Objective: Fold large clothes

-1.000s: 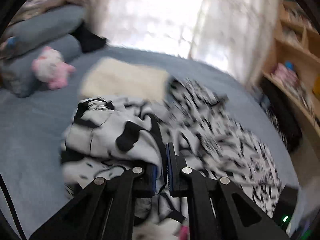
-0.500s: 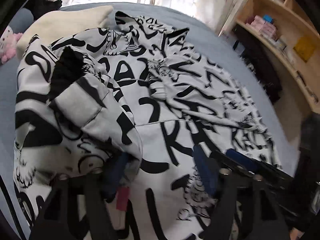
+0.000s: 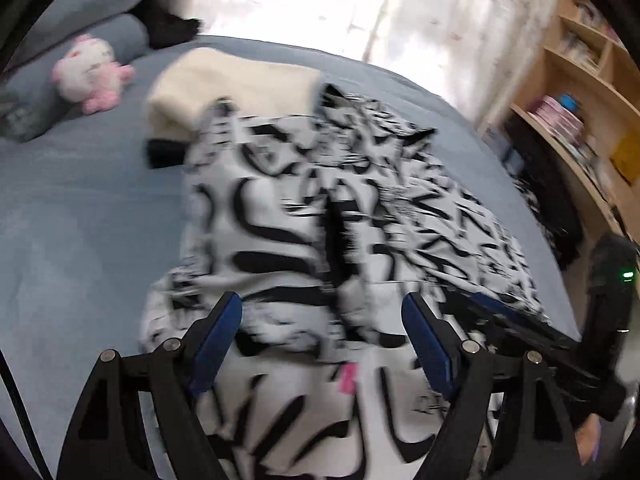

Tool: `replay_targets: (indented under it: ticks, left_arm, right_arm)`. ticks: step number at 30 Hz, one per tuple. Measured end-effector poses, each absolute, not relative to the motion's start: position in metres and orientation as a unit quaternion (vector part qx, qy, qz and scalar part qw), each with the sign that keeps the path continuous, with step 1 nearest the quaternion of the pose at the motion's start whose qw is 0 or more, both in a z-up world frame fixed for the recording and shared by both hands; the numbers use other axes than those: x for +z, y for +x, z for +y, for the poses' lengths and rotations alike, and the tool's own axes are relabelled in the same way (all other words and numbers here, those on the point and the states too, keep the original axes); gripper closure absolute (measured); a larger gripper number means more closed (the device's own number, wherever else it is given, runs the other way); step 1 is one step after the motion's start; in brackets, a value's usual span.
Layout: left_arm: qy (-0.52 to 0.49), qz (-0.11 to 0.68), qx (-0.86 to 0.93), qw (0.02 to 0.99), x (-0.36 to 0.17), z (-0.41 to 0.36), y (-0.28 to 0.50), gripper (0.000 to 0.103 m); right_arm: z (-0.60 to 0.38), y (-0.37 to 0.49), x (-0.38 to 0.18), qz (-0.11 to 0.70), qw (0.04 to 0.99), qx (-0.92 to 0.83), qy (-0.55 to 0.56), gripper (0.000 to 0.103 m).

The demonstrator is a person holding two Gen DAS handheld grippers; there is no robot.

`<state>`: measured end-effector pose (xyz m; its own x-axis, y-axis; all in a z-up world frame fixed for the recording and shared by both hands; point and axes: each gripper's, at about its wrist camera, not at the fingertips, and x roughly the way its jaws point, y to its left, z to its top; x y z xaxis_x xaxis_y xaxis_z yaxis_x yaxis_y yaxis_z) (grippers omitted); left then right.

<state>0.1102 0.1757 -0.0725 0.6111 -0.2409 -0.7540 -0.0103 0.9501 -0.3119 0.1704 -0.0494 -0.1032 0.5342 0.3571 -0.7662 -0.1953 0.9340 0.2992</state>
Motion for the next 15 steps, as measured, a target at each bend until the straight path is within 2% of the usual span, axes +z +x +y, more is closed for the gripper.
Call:
replay_targets:
  ticks: [9,15]
  left_arm:
    - [-0.136,0.474,-0.002,0.870,-0.109,0.208,0.102,0.022]
    - [-0.146,0.497,0.008,0.855,-0.129,0.220,0.101,0.022]
  right_arm:
    - [0.003,0.174,-0.100,0.456,0.866,0.204,0.033,0.042]
    - [0.036,0.175,-0.121,0.468,0.859,0.202,-0.045,0.042]
